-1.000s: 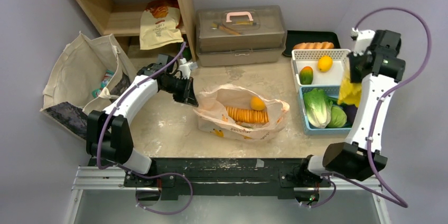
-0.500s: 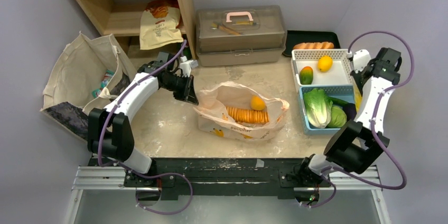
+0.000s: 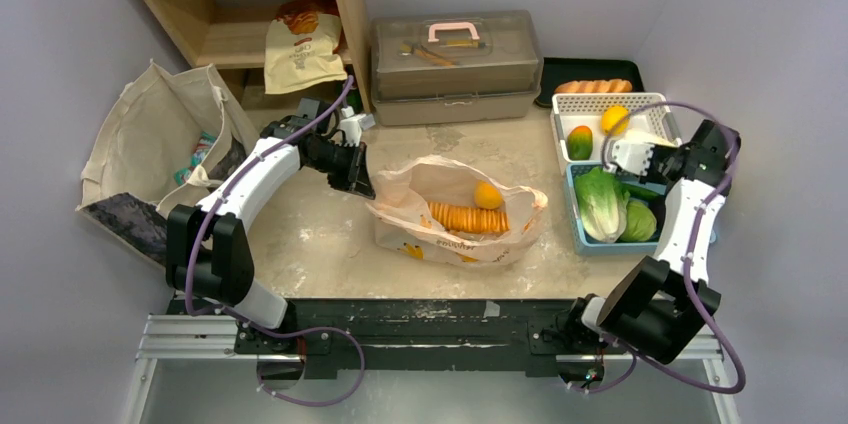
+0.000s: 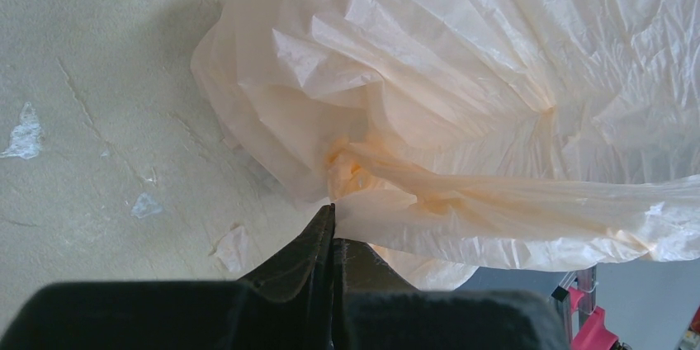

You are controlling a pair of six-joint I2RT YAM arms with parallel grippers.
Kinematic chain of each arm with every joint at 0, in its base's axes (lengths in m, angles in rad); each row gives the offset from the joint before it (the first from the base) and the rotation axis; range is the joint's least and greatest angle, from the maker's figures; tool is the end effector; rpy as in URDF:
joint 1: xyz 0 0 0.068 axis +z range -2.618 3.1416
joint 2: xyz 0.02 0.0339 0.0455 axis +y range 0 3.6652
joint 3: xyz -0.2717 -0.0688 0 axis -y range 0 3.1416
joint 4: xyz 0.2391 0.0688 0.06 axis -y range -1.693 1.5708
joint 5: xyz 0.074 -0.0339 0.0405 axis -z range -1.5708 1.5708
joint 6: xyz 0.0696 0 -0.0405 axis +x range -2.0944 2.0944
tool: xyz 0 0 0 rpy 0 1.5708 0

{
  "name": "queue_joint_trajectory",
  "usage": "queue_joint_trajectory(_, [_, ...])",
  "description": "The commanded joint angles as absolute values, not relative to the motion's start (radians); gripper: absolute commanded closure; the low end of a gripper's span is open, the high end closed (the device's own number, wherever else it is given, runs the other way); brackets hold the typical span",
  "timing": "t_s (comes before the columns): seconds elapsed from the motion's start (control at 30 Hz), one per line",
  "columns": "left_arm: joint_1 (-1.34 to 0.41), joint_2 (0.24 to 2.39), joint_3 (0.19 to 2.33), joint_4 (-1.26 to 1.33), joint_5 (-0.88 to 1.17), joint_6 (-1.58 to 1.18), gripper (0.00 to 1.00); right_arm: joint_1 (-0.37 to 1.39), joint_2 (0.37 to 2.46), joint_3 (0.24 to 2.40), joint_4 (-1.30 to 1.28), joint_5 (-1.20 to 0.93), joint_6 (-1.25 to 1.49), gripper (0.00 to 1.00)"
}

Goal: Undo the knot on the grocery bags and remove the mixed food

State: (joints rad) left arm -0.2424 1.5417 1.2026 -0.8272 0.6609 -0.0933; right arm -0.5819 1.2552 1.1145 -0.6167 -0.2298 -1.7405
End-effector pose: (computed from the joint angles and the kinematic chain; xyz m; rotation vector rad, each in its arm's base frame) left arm 0.2890 -0.1155 0.2436 0.3884 2.6643 -1.0004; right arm 0.2458 -0.1428 0.3003 -1.4609 2.0080 -0.8659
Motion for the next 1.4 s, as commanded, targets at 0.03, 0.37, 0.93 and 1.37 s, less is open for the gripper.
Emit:
queue_joint_trajectory(0.03, [-0.234, 1.546, 1.24, -0.819, 0.667, -0.085, 1.0, -0.599, 1.287, 1.082, -0.613, -0.318, -2.121, 0.91])
queue_joint_trajectory(0.37, [-0.233, 1.54, 1.235, -0.831, 0.66, -0.068, 1.0, -0.665, 1.398, 1.071, -0.61, -0.33, -2.38, 0.83])
queue_joint_trajectory(0.93, [-0.233, 1.55, 1.226, -0.837, 0.664, -0.062, 1.0, -0.629, 1.299, 1.313, -0.943, -0.542, -2.107, 0.01])
queue_joint_trajectory(1.37, [-0.233, 1.549, 1.233, -0.832, 0.666, -0.069, 1.0, -0.482, 1.483, 1.617, -1.133, -0.484, -1.298, 0.16])
